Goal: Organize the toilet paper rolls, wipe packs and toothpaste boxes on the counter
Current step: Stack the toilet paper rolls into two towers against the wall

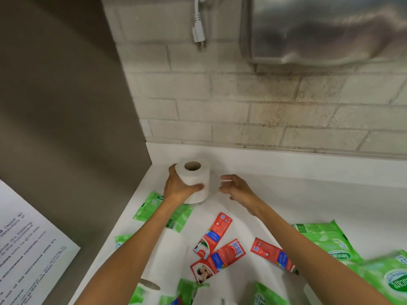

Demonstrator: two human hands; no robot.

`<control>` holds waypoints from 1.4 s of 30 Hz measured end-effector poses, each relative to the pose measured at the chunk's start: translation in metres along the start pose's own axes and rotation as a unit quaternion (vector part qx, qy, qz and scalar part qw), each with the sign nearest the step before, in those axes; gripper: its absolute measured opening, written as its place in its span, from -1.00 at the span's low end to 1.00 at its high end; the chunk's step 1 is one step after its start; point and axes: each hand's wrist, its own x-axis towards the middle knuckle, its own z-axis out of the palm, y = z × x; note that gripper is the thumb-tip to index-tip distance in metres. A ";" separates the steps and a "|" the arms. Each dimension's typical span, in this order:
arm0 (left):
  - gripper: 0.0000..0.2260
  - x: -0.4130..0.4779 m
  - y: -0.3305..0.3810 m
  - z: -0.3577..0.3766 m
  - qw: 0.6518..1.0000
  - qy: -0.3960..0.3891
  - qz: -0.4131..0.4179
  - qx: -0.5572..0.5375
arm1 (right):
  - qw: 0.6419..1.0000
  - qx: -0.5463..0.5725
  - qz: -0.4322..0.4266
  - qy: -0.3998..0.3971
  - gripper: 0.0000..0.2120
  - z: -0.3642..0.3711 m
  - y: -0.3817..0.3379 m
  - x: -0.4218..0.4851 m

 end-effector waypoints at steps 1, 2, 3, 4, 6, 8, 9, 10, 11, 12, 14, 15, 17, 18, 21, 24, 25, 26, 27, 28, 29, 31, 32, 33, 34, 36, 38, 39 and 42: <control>-0.09 0.008 -0.002 -0.003 1.000 0.009 -0.006 -0.001 | 1.000 0.002 0.000 0.005 -0.61 -0.002 0.000 0.002; -0.09 0.014 -0.004 -0.005 1.000 0.017 -0.008 -0.006 | 1.000 0.003 0.000 0.007 -0.61 -0.004 0.001 0.003; -0.10 0.020 -0.005 -0.006 1.000 0.022 -0.009 -0.014 | 1.000 0.003 0.001 0.009 -0.62 -0.006 0.002 0.004; -0.11 0.025 -0.007 -0.006 0.999 0.027 -0.008 -0.025 | 1.000 0.004 0.002 0.011 -0.62 -0.007 0.003 0.004; -0.13 0.036 -0.012 -0.004 0.999 0.036 -0.006 -0.040 | 1.000 0.004 0.007 0.017 -0.62 -0.010 0.005 0.008; -0.13 0.043 -0.017 -0.001 0.998 0.041 -0.007 -0.043 | 1.000 0.001 0.008 0.021 -0.62 -0.011 0.007 0.011; -0.12 0.046 -0.020 0.000 0.998 0.042 -0.005 -0.042 | 1.000 0.000 0.008 0.022 -0.62 -0.012 0.008 0.012; -0.12 0.048 -0.023 0.001 0.998 0.042 -0.003 -0.040 | 1.000 -0.001 0.006 0.025 -0.63 -0.012 0.008 0.014; -0.12 0.050 -0.025 0.003 0.998 0.041 0.000 -0.038 | 1.000 -0.003 0.005 0.029 -0.63 -0.013 0.008 0.015; -0.12 0.052 -0.028 0.004 0.999 0.039 0.003 -0.038 | 0.999 -0.003 0.006 0.033 -0.63 -0.013 0.008 0.016; -0.13 0.056 -0.031 0.006 0.999 0.035 0.005 -0.042 | 0.999 -0.004 0.006 0.037 -0.64 -0.014 0.008 0.018; -0.12 0.057 -0.032 0.006 0.998 0.034 0.005 -0.043 | 0.999 -0.006 0.006 0.040 -0.65 -0.014 0.008 0.019; -0.10 0.060 -0.033 0.006 0.998 0.040 0.004 -0.038 | 0.999 -0.011 0.004 0.045 -0.65 -0.014 0.007 0.020; -0.09 0.061 -0.034 0.006 0.998 0.043 0.003 -0.035 | 0.999 -0.011 0.003 0.048 -0.65 -0.014 0.007 0.020; -0.07 0.064 -0.034 0.009 0.998 0.046 -0.004 -0.032 | 0.999 -0.009 0.005 0.053 -0.66 -0.014 0.008 0.019; -0.08 0.067 -0.031 0.011 0.998 0.055 -0.012 -0.030 | 0.999 -0.008 0.008 0.050 -0.66 -0.014 0.008 0.018; -0.08 0.067 -0.030 0.012 0.998 0.058 -0.014 -0.029 | 0.999 -0.009 0.008 0.051 -0.66 -0.015 0.008 0.018; -0.08 0.068 -0.029 0.013 0.998 0.059 -0.016 -0.028 | 0.999 -0.010 0.008 0.052 -0.66 -0.016 0.008 0.018; -0.07 0.069 -0.028 0.013 0.998 0.059 -0.018 -0.027 | 0.998 -0.010 0.009 0.054 -0.66 -0.017 0.008 0.018; -0.07 0.069 -0.028 0.014 0.998 0.058 -0.021 -0.028 | 0.998 -0.009 0.009 0.056 -0.66 -0.019 0.008 0.018; -0.05 0.069 -0.028 0.014 0.998 0.056 -0.022 -0.030 | 0.998 -0.009 0.009 0.058 -0.67 -0.021 0.008 0.017; 0.00 0.068 -0.028 0.012 0.998 0.042 -0.024 -0.032 | 0.998 -0.008 0.011 0.057 -0.67 -0.023 0.008 0.016; 0.05 0.068 -0.027 0.011 0.999 0.032 -0.029 -0.032 | 0.998 -0.006 0.014 0.055 -0.67 -0.024 0.008 0.015; 0.11 0.067 -0.027 0.009 0.999 0.021 -0.037 -0.029 | 0.998 -0.005 0.016 0.053 -0.67 -0.024 0.008 0.014; 0.16 0.066 -0.026 0.007 0.999 0.010 -0.046 -0.024 | 0.999 -0.004 0.017 0.051 -0.67 -0.023 0.007 0.013; 0.23 0.061 -0.022 0.002 0.998 -0.017 -0.064 -0.018 | 0.999 -0.005 0.020 0.044 -0.66 -0.020 0.005 0.010; 0.25 0.054 -0.018 -0.004 0.995 -0.042 -0.092 -0.022 | 0.999 -0.003 0.025 0.036 -0.65 -0.017 0.002 0.004; 0.23 0.049 -0.016 -0.008 0.993 -0.052 -0.106 -0.021 | 0.999 -0.001 0.028 0.034 -0.65 -0.015 0.000 0.001; 0.10 0.031 -0.010 -0.020 0.988 -0.070 -0.135 -0.011 | 0.999 0.003 0.042 0.025 -0.63 -0.008 -0.006 -0.011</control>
